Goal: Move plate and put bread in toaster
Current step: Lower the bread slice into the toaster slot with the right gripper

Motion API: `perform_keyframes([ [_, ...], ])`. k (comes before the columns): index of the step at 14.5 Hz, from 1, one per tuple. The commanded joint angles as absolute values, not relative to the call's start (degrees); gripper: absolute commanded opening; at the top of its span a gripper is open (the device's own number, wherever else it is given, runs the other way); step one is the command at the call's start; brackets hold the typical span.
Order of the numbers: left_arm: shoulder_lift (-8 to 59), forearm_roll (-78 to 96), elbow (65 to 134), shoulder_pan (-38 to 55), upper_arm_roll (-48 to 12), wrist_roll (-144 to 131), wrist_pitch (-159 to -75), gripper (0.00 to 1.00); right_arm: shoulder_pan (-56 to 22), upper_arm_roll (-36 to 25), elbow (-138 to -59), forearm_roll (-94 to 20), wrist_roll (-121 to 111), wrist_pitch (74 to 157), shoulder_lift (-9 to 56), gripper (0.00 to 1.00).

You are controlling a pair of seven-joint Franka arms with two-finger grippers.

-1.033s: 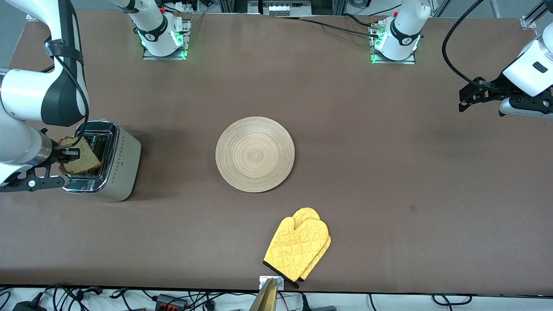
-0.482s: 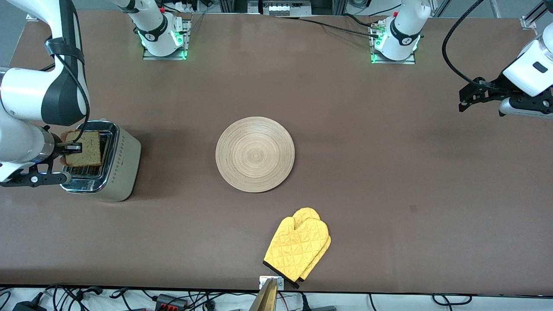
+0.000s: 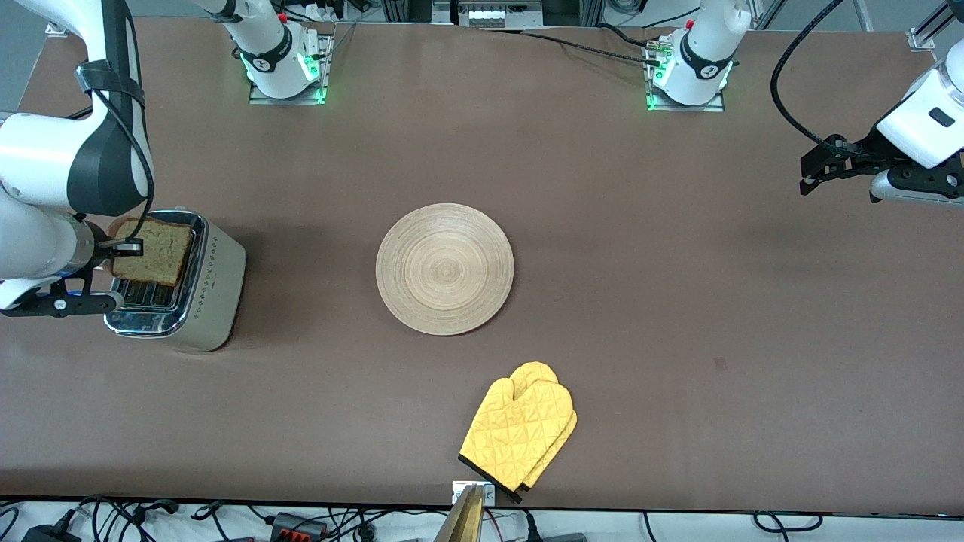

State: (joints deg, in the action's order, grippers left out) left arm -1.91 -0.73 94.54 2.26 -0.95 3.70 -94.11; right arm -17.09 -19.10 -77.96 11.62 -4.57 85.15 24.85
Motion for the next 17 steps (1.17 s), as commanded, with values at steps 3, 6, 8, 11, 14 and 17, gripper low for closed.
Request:
perform_keyframes([
  [3,-1.23,-0.09,92.72,2.37,-0.88,3.43,-92.55,1.00,-16.88,-18.89,-76.82,11.87,-7.99,80.78,23.91,0.00],
  [6,-1.23,-0.09,92.72,2.37,-0.88,3.43,-92.55,1.00,-16.70,-18.90,-76.47,11.87,-6.95,81.38,24.34,0.00],
  [8,-1.23,-0.09,92.72,2.37,-0.88,3.43,-92.55,1.00,-16.44,-18.98,-76.46,12.04,-6.94,84.62,25.40,0.00],
  [11,-1.23,-0.09,92.72,2.29,-0.88,3.43,-92.55,1.00,-16.17,-18.98,-76.46,12.48,-6.77,90.07,27.77,0.00],
  [14,-1.23,-0.09,92.72,2.37,-0.88,3.43,-92.55,1.00,-16.26,-18.99,-76.46,12.39,-4.93,93.68,29.09,0.00],
  [17,-1.23,-0.09,92.72,2.29,-0.88,3.43,-92.55,1.00,-16.35,-18.98,-76.46,12.30,-3.43,96.68,30.67,0.00],
])
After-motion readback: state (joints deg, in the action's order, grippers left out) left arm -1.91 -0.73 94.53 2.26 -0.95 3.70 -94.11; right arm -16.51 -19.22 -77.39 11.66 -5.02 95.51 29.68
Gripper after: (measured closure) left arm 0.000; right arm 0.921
